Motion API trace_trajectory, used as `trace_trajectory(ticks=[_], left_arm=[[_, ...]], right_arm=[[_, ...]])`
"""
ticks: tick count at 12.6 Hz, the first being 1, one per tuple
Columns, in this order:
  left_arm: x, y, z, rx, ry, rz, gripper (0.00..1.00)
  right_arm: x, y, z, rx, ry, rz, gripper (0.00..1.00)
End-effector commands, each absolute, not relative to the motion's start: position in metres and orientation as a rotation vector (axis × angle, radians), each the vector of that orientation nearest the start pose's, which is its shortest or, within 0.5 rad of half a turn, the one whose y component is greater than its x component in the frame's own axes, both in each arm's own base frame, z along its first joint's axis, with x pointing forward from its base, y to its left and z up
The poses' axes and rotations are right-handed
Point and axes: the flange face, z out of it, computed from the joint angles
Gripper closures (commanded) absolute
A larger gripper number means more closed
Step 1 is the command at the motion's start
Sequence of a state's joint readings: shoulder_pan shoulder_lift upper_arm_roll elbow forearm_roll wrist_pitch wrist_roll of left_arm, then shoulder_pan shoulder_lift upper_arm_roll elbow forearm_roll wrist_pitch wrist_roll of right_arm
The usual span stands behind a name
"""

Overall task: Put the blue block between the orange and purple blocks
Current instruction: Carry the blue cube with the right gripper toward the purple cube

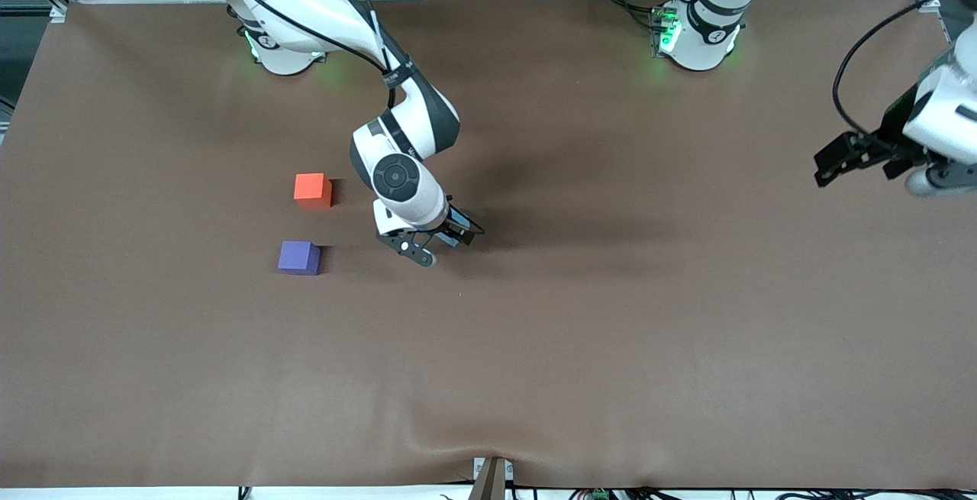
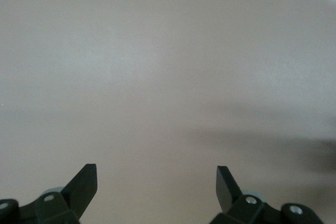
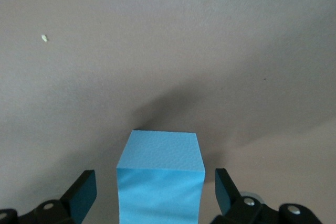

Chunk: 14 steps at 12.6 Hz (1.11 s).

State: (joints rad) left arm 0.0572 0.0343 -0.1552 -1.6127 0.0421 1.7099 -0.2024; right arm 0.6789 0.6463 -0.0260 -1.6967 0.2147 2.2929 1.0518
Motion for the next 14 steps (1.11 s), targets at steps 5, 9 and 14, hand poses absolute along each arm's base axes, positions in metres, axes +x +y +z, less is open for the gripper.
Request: trace_trajectory(ticks=[5, 9, 14], left_arm=[[0.582, -0.043, 0.611, -3.114, -0.183, -0.179, 0.0], [0.582, -0.036, 0.606, -3.121, -0.178, -0.153, 0.0], [0.577, -0.037, 0.609, -3.118, -0.173, -0.125, 0.0]], right_arm=[[0.527, 0.419, 0.21, -2.957, 0.875, 0.232, 0.32], [0.53, 0.419, 0.215, -2.951, 0.869, 0.223, 0.53], [0.568, 0.387, 0.257, -2.994, 0.767, 0.315, 0.55]])
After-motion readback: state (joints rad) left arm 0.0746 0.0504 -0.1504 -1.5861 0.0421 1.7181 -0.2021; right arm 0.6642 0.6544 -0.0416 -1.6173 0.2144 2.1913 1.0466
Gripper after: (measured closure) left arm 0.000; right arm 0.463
